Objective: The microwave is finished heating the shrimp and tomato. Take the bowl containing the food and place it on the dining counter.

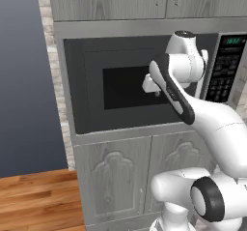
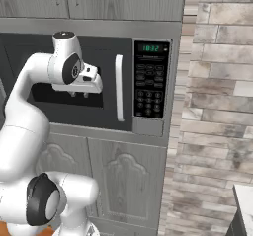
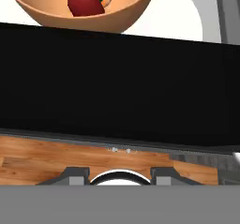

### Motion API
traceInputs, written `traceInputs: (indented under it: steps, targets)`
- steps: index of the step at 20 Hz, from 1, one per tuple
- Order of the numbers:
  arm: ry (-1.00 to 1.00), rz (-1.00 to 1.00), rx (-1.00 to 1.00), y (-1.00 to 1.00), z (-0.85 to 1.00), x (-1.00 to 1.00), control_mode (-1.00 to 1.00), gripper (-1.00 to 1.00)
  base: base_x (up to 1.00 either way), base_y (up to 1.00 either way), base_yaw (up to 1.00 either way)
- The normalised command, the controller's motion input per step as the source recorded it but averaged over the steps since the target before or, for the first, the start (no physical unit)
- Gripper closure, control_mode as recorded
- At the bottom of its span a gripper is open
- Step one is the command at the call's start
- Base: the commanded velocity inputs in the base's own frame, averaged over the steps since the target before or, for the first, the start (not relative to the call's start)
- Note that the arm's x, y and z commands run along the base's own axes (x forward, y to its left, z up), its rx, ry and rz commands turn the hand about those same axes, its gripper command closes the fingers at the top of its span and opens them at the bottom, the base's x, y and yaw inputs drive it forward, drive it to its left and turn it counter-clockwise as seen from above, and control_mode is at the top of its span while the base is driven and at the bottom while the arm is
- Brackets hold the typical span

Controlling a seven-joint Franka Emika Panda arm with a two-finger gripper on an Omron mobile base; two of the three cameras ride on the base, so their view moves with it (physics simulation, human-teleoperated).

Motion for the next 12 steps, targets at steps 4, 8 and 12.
traceInputs:
  steps: [4, 8, 12]
  targets:
    - [-0.02, 0.0, 0.0, 0.0, -0.12, -0.31, -1.0, -1.0, 0.0, 0.0, 0.0]
    - [-0.08, -0.01, 0.0, -0.15, -0.37, -0.79, -1.0, -1.0, 0.0, 0.0, 0.0]
    - [-0.17, -0.03, 0.0, -0.13, -0.39, -0.74, -1.0, -1.0, 0.0, 0.0, 0.0]
